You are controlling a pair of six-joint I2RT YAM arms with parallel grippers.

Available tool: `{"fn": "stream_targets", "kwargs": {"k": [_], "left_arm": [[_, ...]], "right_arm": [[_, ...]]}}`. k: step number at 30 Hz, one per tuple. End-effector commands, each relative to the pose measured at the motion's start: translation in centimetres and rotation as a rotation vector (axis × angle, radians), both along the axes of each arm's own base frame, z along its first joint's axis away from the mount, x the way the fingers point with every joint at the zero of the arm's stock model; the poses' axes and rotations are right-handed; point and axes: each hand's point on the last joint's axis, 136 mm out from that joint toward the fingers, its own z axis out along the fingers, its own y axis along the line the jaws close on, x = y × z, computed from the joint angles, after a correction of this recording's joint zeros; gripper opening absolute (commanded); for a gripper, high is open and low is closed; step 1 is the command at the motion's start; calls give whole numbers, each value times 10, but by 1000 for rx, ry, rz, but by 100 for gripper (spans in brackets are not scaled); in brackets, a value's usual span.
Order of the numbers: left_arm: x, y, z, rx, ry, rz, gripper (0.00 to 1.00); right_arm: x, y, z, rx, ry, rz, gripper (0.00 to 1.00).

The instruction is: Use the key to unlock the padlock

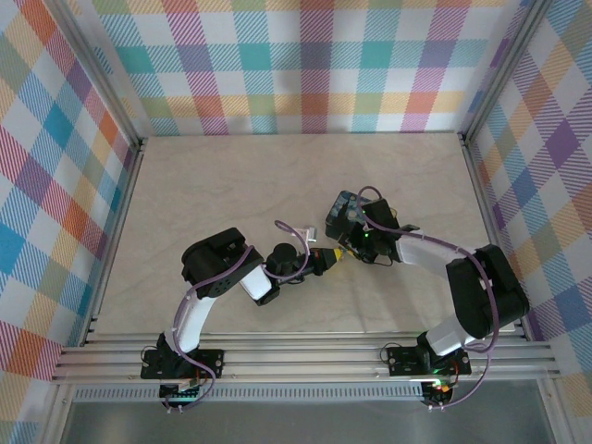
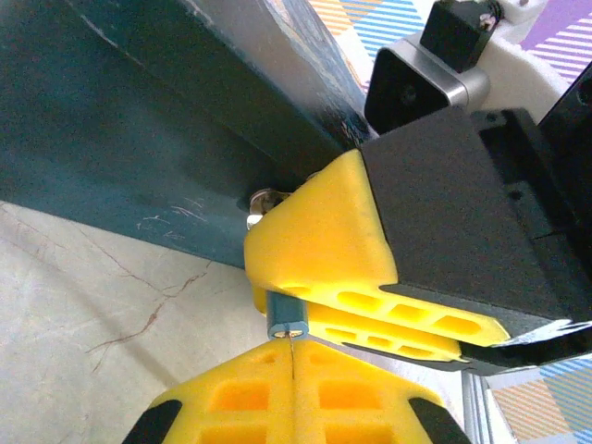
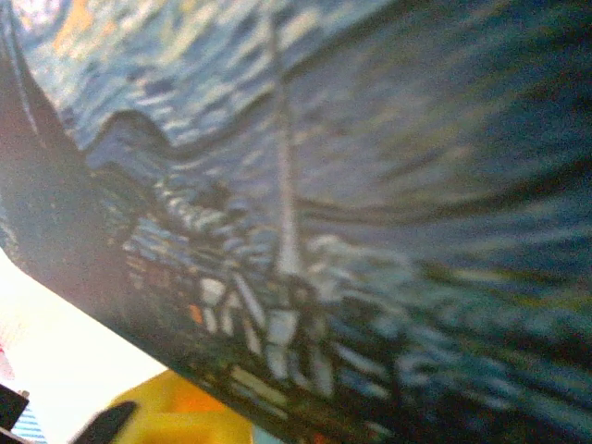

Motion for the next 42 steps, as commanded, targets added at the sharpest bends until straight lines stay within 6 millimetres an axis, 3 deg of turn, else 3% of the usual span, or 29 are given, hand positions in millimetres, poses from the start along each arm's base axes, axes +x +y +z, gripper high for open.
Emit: {"fn": "stream_targets", "kwargs": {"k": [1,2,4,8,9,10,12,14,15,20,25,42], "left_arm": [[-14,-2,1,7,23,-55,0],[-13,-2,4,3,21,-58,0],[-13,-1,6,-2,25,-59,2],[-9,9,13,-24,51,-39,24],[-8,11,14,-29,56,-36,25],[-8,13,17,-35,58,-39,23],[-8,15,18,-40,68,-46,10],[-6,15,16,-40,77,-43,7],[-6,16,13,-36,81,-40,7],[-4,24,5,0,61,3,30],[-4,34,3,79,-30,26,40],[3,11,13,237,-266,-1,44]], "right_arm": [[0,6,2,12,12,13,6],[0,6,3,12,10,15,0],[-1,6,5,12,8,15,0],[-2,5,6,10,13,4,0],[-2,4,6,10,14,2,0],[-1,5,7,13,13,1,0],[-1,6,7,16,12,2,0],[0,6,7,16,11,1,0],[0,6,6,18,14,1,0],[-2,7,5,18,24,9,0],[-2,7,9,-10,37,48,0],[-8,12,13,-53,93,95,0]]}}
